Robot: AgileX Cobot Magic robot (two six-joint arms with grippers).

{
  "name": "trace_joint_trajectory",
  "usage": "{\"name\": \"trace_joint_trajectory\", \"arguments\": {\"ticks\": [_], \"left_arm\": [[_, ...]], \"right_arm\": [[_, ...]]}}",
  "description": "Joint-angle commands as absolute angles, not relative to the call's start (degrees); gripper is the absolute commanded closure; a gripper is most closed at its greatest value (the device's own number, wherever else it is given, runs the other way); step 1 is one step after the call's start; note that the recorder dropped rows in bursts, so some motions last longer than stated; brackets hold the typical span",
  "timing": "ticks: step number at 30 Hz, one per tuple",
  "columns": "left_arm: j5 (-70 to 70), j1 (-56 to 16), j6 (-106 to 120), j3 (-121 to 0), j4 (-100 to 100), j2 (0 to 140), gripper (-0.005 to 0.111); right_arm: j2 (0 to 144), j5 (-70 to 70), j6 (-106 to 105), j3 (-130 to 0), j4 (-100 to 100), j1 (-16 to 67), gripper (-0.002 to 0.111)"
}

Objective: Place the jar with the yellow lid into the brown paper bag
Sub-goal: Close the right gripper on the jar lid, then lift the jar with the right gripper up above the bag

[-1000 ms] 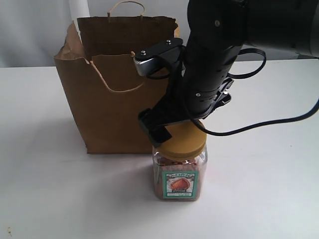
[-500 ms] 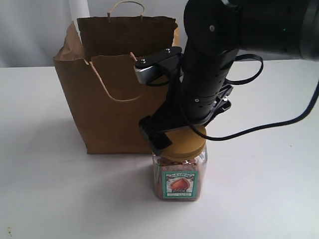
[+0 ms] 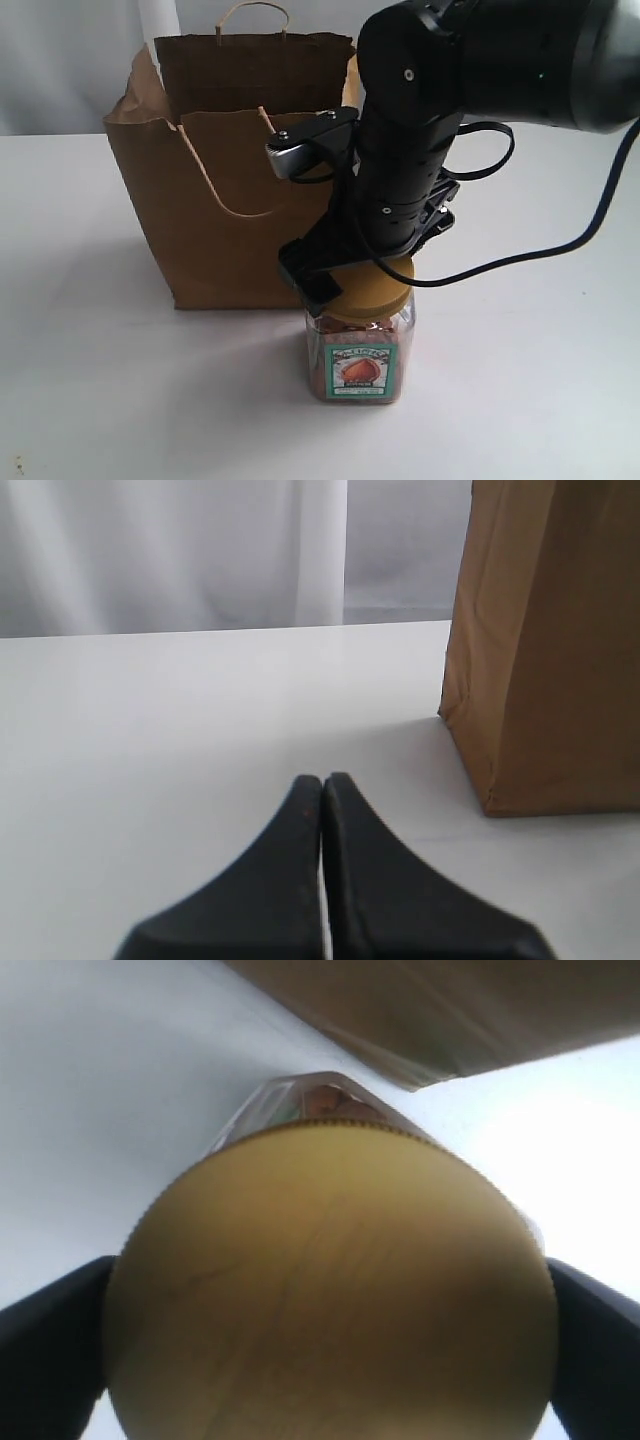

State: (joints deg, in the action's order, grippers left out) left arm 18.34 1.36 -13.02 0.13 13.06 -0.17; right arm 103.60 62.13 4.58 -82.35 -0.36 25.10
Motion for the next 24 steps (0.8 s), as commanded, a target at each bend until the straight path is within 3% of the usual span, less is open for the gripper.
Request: {"name": "trace_joint_trajectory", "arguments": {"ticks": [1,5,14,24], "left_arm": [[18.2,1.2,-13.2,0.0,12.8,0.0,0.106],[18.2,1.2,-13.2,0.0,12.8,0.0,0.106],[18.2,1.2,-13.2,0.0,12.8,0.0,0.106],[18.2,1.2,-13.2,0.0,12.8,0.0,0.106]], "right_arm": [[103.5,62.9,4.6,-82.7,0.0,25.3,0.042],[103.5,63.5,4.6,-82.7,0.0,25.3,0.069],[95.4,63.6,4.6,-82.7,0.0,25.3,0.108],[86.6,69.4,4.6,-82.7,-0.3,25.3,0.108]]}}
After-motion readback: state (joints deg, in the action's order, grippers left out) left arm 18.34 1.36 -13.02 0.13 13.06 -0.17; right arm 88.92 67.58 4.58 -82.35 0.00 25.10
